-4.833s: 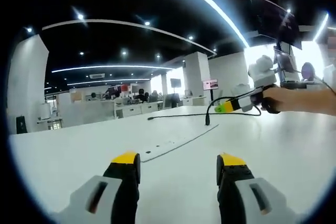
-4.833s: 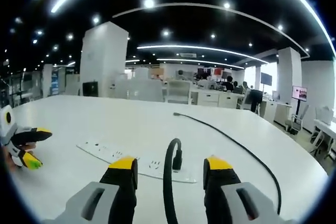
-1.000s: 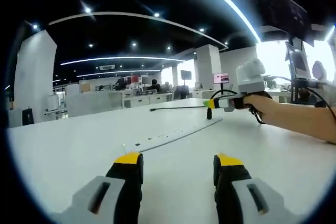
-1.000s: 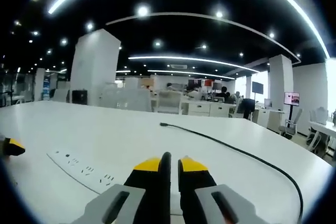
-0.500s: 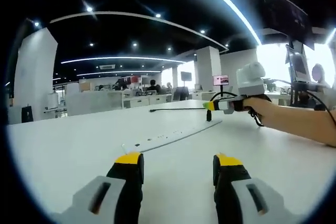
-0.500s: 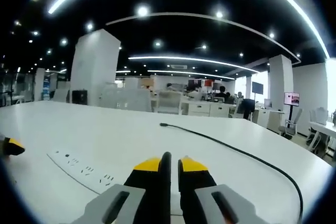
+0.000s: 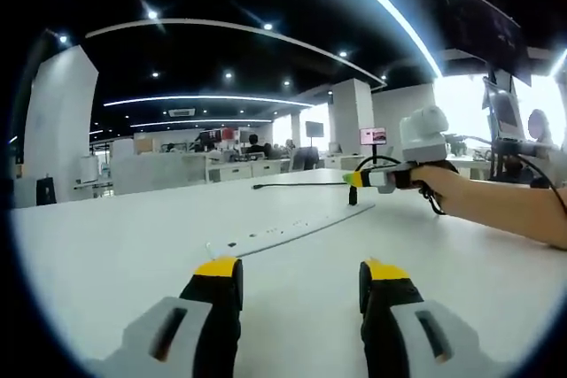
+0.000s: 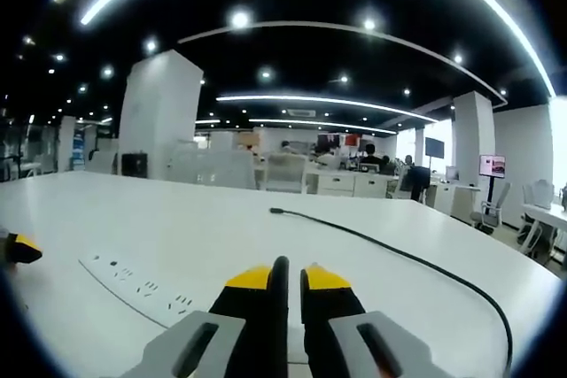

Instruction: Locate the USB plug end of the data cable currently connected to the USB port on the desk. Grip the plug, withdraw it from the port, and place it onto the desktop.

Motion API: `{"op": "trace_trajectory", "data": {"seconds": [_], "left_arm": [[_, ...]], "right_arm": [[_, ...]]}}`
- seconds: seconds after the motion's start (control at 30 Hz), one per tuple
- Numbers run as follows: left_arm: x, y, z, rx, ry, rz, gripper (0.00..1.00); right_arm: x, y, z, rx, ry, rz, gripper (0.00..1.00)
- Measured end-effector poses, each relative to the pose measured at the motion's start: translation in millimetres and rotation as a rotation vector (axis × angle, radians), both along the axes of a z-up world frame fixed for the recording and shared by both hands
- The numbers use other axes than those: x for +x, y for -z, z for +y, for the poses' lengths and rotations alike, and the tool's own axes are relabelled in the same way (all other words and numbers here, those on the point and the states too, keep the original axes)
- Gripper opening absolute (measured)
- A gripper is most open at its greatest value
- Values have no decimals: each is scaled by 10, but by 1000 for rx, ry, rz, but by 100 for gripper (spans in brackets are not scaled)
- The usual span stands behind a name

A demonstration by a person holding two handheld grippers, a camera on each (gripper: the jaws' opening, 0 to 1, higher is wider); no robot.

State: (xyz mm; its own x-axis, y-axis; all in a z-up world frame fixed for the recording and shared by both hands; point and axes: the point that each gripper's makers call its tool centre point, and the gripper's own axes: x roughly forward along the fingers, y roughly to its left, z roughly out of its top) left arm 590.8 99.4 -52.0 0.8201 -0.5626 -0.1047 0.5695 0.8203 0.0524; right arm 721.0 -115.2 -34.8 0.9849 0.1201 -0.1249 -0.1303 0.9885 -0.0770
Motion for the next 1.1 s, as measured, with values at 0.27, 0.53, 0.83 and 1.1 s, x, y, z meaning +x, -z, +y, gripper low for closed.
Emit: {"op": "trace_trajectory", "data": {"seconds": [0.27, 0.53, 0.83, 1.1], "left_arm": [[9, -4, 3, -14, 1, 2, 53], [-12, -15, -14, -27, 19, -3, 53], [-16, -113, 38, -190, 19, 17, 53], [-23, -91, 29, -163, 6, 10, 54]], "right_arm": [[33, 4, -9, 1, 3, 0, 14], [45, -1, -14, 14, 4, 2, 14], [51, -11, -43, 34, -1, 4, 14], [46, -38, -70, 113, -12, -1, 14]]}}
